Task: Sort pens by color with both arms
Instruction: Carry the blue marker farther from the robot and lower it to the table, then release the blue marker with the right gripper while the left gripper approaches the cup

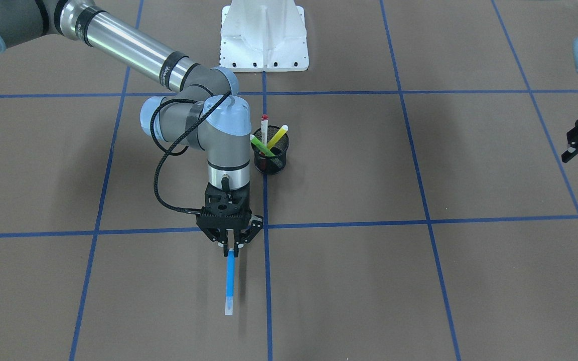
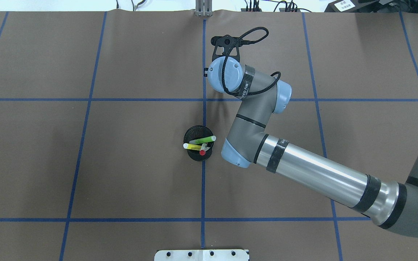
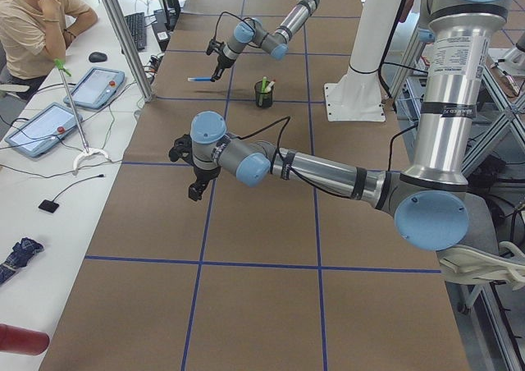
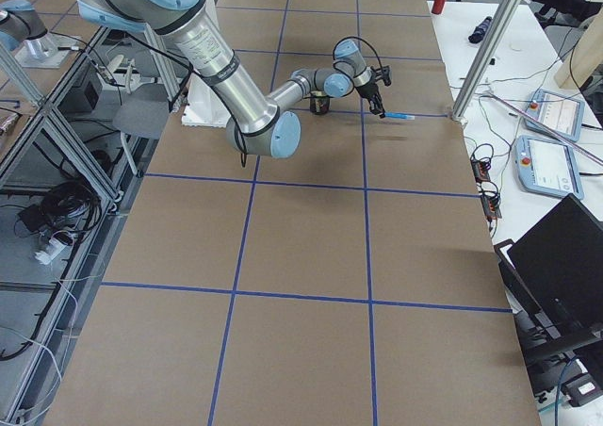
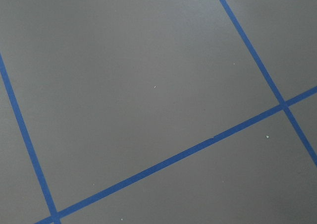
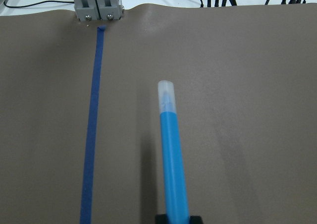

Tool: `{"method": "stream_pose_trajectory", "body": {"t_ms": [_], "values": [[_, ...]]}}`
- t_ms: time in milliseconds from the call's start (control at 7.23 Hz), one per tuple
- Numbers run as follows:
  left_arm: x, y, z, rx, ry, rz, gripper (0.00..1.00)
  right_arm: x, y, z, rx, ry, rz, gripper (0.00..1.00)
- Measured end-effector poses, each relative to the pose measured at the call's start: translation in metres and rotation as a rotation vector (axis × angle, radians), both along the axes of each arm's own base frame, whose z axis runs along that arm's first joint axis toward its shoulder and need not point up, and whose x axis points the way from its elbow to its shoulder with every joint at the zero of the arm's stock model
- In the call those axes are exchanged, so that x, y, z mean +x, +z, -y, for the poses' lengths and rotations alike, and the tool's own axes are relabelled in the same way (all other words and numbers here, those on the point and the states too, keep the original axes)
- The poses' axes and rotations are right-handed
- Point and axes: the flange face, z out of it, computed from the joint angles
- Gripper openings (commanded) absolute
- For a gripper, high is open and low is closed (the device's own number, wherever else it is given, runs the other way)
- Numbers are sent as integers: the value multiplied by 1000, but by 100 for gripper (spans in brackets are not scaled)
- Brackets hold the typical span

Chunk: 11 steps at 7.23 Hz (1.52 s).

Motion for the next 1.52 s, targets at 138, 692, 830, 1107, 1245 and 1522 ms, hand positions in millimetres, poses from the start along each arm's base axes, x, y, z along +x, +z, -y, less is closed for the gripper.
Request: {"method": "stream_pose_trajectory", "body": {"t_ms": [138,692,830,1107,1245,1522], "values": [[0,0,1,1,0,0,100,-5,3,-2,8,3,-17,42],[0,1,2,-1,0,2,100,-16,8,-11,46,-36,-54,96],[0,1,2,-2,0,2,100,-14,2,-10,59,-52,-54,97],[1,0,4,-1,-1,1,100,7,-14,3,58,-92,-17,98],[1,-5,6,-5,-12,-5,100,27,-22,15,40,-129,14,98],[18,-32,17,-58,-61,-42,100,75,-22,49,-55,-227,88,98]]}}
